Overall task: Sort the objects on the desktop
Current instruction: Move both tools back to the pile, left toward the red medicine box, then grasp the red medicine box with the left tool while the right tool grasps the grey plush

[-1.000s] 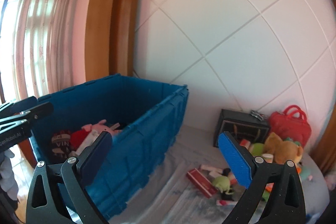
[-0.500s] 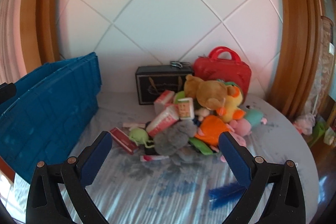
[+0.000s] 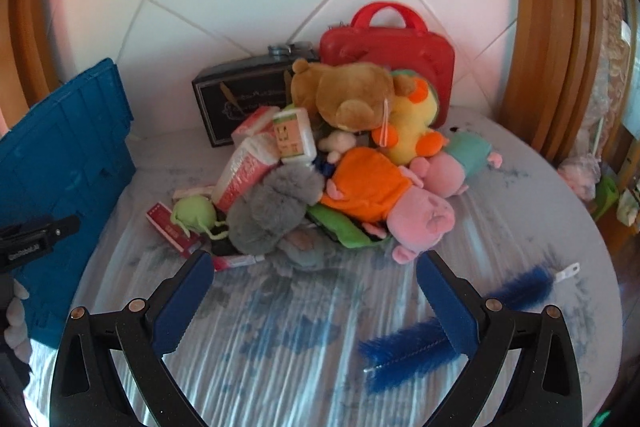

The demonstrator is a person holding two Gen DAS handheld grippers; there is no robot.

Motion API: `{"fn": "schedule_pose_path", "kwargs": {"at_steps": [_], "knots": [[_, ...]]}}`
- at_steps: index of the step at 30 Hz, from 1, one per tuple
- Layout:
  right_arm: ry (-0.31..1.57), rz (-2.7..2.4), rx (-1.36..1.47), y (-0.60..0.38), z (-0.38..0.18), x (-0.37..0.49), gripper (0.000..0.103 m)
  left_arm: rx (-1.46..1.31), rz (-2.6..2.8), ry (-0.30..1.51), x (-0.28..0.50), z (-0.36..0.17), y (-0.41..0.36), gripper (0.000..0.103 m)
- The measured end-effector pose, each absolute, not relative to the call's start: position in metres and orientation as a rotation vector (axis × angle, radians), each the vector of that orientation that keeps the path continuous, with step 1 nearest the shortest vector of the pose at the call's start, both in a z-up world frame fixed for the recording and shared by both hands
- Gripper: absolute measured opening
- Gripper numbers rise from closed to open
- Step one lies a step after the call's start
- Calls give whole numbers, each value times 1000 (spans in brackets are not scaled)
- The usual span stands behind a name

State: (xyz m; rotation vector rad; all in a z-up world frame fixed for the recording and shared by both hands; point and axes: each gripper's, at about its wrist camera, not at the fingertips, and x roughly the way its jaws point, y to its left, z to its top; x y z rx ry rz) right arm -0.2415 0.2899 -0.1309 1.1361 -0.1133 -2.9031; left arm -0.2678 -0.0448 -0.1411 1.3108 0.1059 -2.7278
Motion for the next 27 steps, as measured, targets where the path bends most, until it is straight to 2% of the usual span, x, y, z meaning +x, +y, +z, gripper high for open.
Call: {"fn": "schedule_pose_path", "kwargs": {"at_steps": [11, 15, 18, 22, 25, 27], "knots": [[-124, -2747, 1349, 271, -210, -340, 103, 1500, -2609, 196, -362, -235, -45, 72], [-115, -2714, 1369, 262, -227, -369, 103, 1547, -2568, 168, -400, -265, -29, 73], [-106, -2696, 1382, 260, -235, -384, 103, 1460, -2574, 215, -416, -268, -32, 73], [-128, -2677, 1400, 256, -245, -398, 103, 1528, -2524, 338, -434, -288, -49, 74], [-155, -2655, 1414, 249, -254, -408, 103, 1532, -2547, 209, -430, -291, -40, 75], [-172, -2639, 1428, 244, -261, -413, 103, 1549, -2567, 176, -419, -292, -36, 68]]}}
